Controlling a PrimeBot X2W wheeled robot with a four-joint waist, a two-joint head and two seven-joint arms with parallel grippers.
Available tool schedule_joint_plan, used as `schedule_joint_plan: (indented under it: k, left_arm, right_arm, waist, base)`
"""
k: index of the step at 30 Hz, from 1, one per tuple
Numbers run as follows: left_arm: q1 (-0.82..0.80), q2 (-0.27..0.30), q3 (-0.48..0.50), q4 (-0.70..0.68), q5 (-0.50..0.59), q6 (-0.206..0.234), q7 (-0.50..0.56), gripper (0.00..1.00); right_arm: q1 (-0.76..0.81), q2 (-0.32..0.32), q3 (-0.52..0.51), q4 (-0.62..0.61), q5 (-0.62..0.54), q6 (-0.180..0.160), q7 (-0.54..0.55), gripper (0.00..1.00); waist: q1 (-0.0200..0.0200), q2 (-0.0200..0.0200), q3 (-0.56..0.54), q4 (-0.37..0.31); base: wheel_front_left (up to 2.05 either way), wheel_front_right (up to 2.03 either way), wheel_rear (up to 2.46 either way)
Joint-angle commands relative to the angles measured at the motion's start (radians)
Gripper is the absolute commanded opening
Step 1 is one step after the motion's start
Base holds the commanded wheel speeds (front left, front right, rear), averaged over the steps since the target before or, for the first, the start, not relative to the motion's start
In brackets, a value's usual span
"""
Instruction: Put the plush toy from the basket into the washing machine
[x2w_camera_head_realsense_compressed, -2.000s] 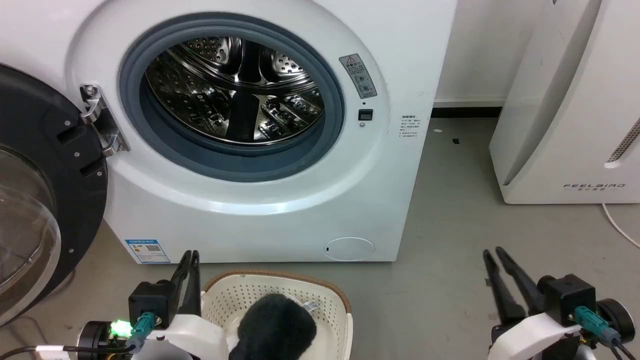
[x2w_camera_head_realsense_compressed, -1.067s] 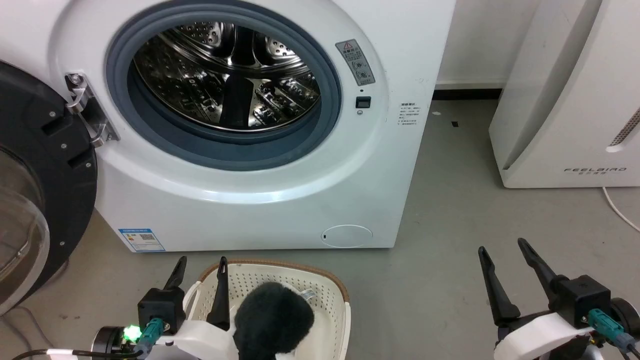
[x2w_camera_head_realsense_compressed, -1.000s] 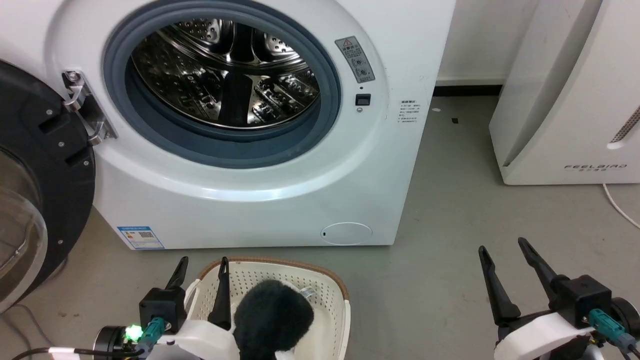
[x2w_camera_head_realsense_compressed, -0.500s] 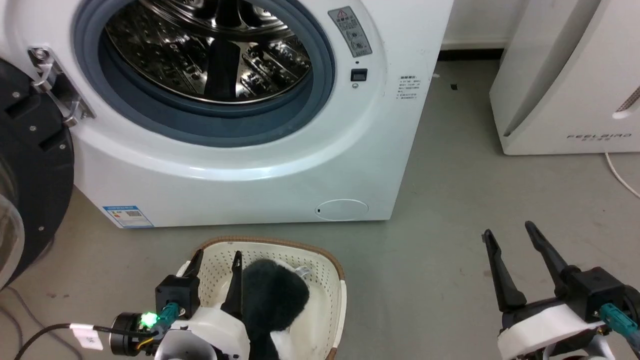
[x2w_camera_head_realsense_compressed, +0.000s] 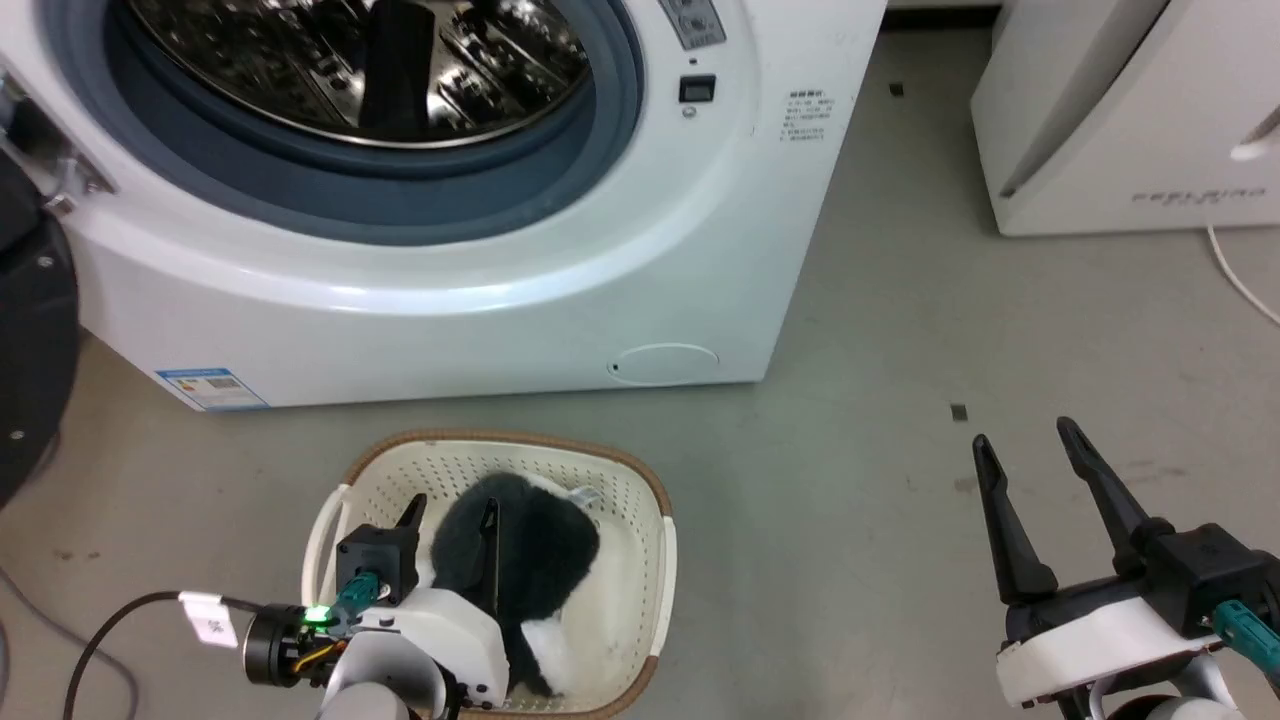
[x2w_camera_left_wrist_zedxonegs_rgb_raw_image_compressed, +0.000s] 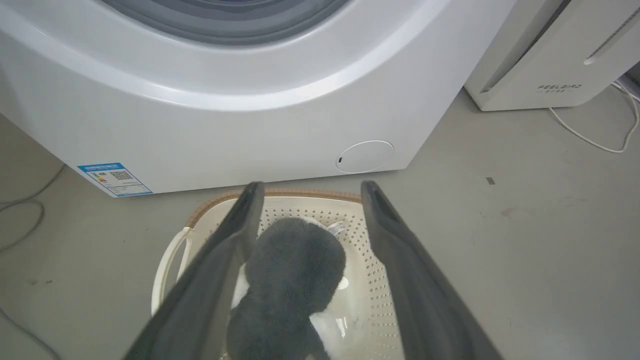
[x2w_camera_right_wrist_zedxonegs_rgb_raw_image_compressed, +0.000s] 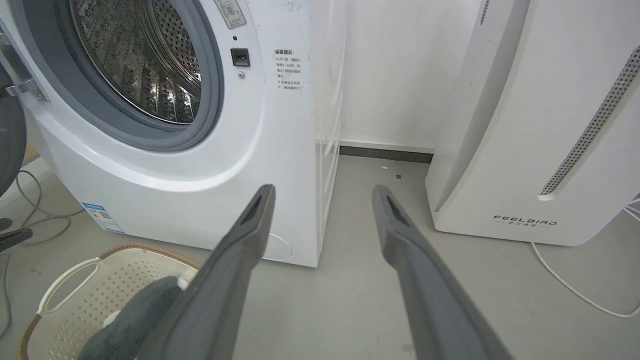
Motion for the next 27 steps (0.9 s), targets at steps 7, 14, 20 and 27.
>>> schedule_joint_plan:
  k: [7,14,20,27]
  left_arm:
    - [-0.098,0.024,-0.011,0.142,-0.029,-0.015,-0.020,1.00]
    - [-0.176,0.054,-0.037,0.262,-0.033,-0.024,-0.008,1.00]
    - [-0.247,0.084,-0.070,0.357,-0.027,-0.032,0.024,1.00]
    - [-0.326,0.122,-0.106,0.435,-0.019,-0.042,0.070,1.00]
  right_arm:
    - [-0.033,0.000,0.010,-0.017,0.026,0.000,-0.026,1.00]
    - [-0.049,0.000,0.019,-0.025,0.039,-0.001,-0.040,1.00]
    - [-0.065,0.000,0.025,-0.029,0.057,-0.001,-0.053,1.00]
    - [-0.084,0.000,0.032,-0.037,0.075,-0.001,-0.065,1.00]
  waist:
    - [-0.0001,0.0000,0.079,-0.024]
    - [-0.0001,0.0000,0.153,-0.045]
    - [-0.0001,0.0000,0.219,-0.066]
    - [-0.0001,0.0000,0.289,-0.092]
  base:
    - [0.00,0.00,0.00]
    - [0.00,0.00,0.00]
    - [0.00,0.00,0.00]
    - [0.00,0.00,0.00]
